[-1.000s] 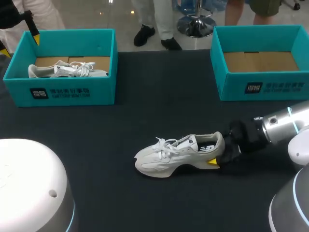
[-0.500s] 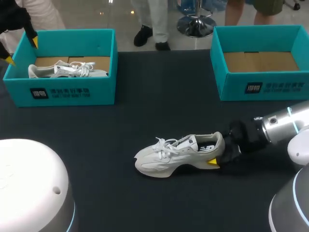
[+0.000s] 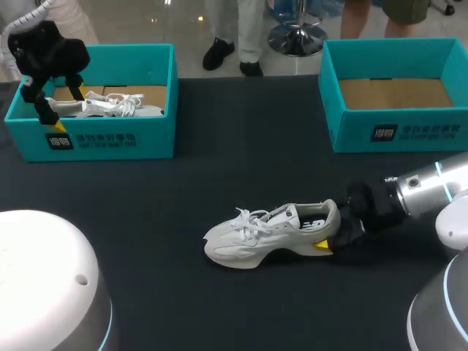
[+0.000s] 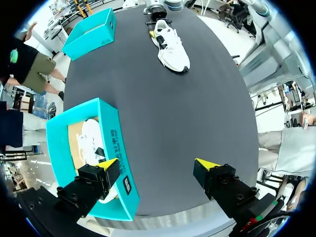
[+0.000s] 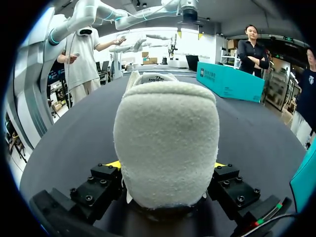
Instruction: Take the shoe out of the shoebox, open the shoe tongue, remove and reinsert the insole, then place the shoe into the shoebox
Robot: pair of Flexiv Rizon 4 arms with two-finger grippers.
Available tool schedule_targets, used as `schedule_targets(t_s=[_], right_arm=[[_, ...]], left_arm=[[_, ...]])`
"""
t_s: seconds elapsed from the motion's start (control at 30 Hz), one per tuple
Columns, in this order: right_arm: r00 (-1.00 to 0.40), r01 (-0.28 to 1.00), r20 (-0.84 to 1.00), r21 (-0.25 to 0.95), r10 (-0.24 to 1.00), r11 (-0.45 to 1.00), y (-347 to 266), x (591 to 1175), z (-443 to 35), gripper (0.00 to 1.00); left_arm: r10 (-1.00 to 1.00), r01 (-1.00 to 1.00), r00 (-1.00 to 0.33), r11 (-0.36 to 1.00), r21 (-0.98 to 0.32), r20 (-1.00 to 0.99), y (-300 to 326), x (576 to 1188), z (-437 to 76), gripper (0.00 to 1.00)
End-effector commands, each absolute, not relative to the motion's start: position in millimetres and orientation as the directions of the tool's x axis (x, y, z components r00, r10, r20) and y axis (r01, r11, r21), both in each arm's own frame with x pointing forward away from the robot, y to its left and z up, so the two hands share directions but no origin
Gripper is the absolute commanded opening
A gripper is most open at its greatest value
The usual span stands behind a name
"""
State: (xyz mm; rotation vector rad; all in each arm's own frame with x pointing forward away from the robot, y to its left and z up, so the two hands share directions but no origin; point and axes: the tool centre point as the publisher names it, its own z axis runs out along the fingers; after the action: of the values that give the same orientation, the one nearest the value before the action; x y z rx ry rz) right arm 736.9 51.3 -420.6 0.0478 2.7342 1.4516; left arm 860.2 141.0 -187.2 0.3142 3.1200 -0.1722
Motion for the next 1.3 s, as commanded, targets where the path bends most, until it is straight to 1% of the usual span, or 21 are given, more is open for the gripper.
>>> schedule_targets(t_s=[0.03,0.6,0.7,0.73,0.77,0.8,0.93,0.97,1.0,1.03,1.13,1.3], right_arm=[[-0.998,0.006,-0.027,0.826,0.05,0.564,54,737,-421,0.0],[-0.998,0.006,-0.027,0.826,0.05,0.564,54,737,-421,0.0],[-0.998,0.006,-0.027,0.826,0.05,0.564,54,737,-421,0.0],[-0.998,0.006,-0.027,0.826,0.05,0.564,54,737,-421,0.0],[-0.998,0.006,-0.027,0.826,0.05,0.564,54,737,-421,0.0],[-0.998,0.006,-0.027,0.826,0.05,0.564,54,737,-421,0.0],[-0.998,0.006,-0.027,0.826,0.05,0.564,54,737,-421,0.0],[-0.998,0.006,-0.027,0.826,0.05,0.564,54,737,-421,0.0],[-0.998,0.006,-0.027,0.826,0.05,0.564,54,737,-421,0.0],[-0.998,0.006,-0.027,0.826,0.05,0.564,54,737,-421,0.0],[-0.998,0.006,-0.027,0.826,0.05,0.564,54,737,-421,0.0],[-0.998,0.006,-0.027,0.826,0.05,0.564,54,737,-421,0.0]], left_arm=[[0.206,0.207,-0.978,0.974,-0.092,-0.016,126,848,-196,1.0],[0.206,0.207,-0.978,0.974,-0.092,-0.016,126,848,-196,1.0],[-0.023,-0.024,-1.0,0.993,-0.116,0.014,121,844,-198,1.0],[-0.069,-0.073,-0.997,0.989,-0.131,0.033,120,842,-198,1.0],[-0.143,-0.145,-0.989,0.984,-0.105,0.024,117,841,-200,1.0],[-0.225,-0.229,-0.973,0.965,-0.126,0.046,115,838,-201,1.0],[-0.414,-0.415,-0.91,0.904,-0.103,0.031,102,832,-211,1.0],[-0.475,-0.476,-0.879,0.871,-0.119,0.043,100,830,-213,1.0],[-0.485,-0.487,-0.873,0.867,-0.108,0.04,96,829,-216,1.0],[-0.545,-0.546,-0.837,0.828,-0.123,0.05,93,827,-217,1.0],[-0.617,-0.622,-0.783,0.772,-0.131,0.083,85,824,-222,1.0],[-0.688,-0.695,-0.719,0.71,-0.113,0.095,69,817,-231,1.0]])
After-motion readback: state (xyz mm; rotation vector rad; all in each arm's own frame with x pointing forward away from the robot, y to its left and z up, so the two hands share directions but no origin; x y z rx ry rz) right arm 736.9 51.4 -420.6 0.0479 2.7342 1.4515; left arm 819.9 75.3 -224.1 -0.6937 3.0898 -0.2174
